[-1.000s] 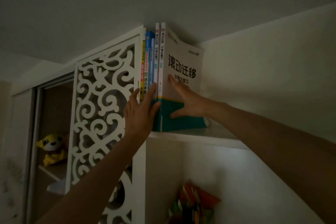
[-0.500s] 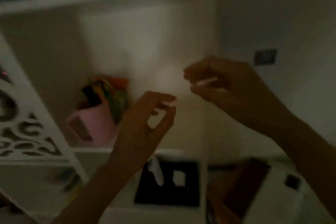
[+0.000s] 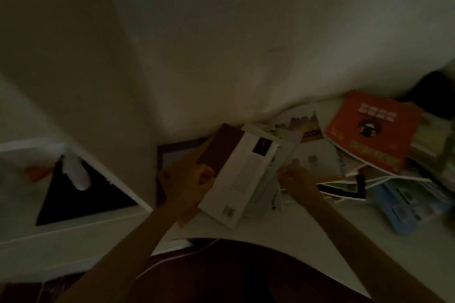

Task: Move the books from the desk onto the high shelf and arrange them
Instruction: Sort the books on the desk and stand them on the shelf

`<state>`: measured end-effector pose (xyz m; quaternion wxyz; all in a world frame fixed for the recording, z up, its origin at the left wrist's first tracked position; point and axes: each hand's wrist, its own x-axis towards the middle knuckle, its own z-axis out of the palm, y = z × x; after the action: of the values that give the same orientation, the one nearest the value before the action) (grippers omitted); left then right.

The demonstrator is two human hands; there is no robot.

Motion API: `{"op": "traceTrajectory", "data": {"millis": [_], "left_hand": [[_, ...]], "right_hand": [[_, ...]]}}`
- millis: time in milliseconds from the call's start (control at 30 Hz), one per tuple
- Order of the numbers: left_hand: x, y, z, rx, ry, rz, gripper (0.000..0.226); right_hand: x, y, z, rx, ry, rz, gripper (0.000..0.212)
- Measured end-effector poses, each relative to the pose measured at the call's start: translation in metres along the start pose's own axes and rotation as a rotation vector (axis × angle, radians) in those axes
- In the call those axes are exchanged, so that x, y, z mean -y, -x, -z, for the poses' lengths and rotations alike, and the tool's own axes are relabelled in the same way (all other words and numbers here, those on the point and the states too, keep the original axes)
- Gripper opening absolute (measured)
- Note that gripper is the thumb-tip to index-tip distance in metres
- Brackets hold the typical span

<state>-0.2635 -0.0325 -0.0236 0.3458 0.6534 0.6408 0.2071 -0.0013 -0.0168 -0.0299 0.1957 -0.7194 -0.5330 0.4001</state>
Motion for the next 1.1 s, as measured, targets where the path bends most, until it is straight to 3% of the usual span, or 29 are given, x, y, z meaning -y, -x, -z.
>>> {"op": "traceTrajectory", "data": {"millis": [100, 233, 367, 533, 633, 800, 900, 1033, 1100], "left_hand": [[0.000, -0.020, -0.050, 0.039, -0.007, 0.149, 0.033], [-0.014, -0.035, -0.105, -0.007, -0.232, 0.185, 0.075], [-0.029, -0.038, -0.118, -0.054, -0.385, 0.186, 0.105], [-0.043, -0.050, -0.106, 0.220, -0.646, 0.200, 0.096], [-0.050, -0.059, -0.065, 0.275, -0.420, 0.166, 0.090], [-0.028, -0.058, 0.008, 0.173, -0.196, 0.116, 0.069], [-0.022, -0.053, 0.025, 0.083, -0.062, 0.106, 0.057], [-0.015, -0.055, 0.043, 0.019, 0.024, 0.120, 0.049], [-0.006, -0.058, 0.048, 0.016, 0.134, 0.154, 0.050]], "right_hand": [[-0.005, 0.000, -0.010, 0.060, -0.348, -0.202, 0.012], [0.004, -0.006, -0.009, 0.064, -0.692, -0.354, 0.023], [0.004, -0.013, -0.005, 0.073, -0.794, -0.429, 0.022], [-0.005, -0.010, -0.013, -0.010, -0.857, -0.436, 0.015], [0.001, -0.007, -0.022, -0.035, -0.906, -0.423, 0.015], [0.007, 0.004, -0.044, -0.185, -0.871, -0.356, 0.013], [0.017, 0.010, -0.059, -0.094, -0.829, -0.385, 0.005], [0.041, 0.004, -0.079, -0.043, -0.950, -0.605, 0.036], [0.055, 0.004, -0.090, -0.055, -1.085, -0.630, 0.039]]}}
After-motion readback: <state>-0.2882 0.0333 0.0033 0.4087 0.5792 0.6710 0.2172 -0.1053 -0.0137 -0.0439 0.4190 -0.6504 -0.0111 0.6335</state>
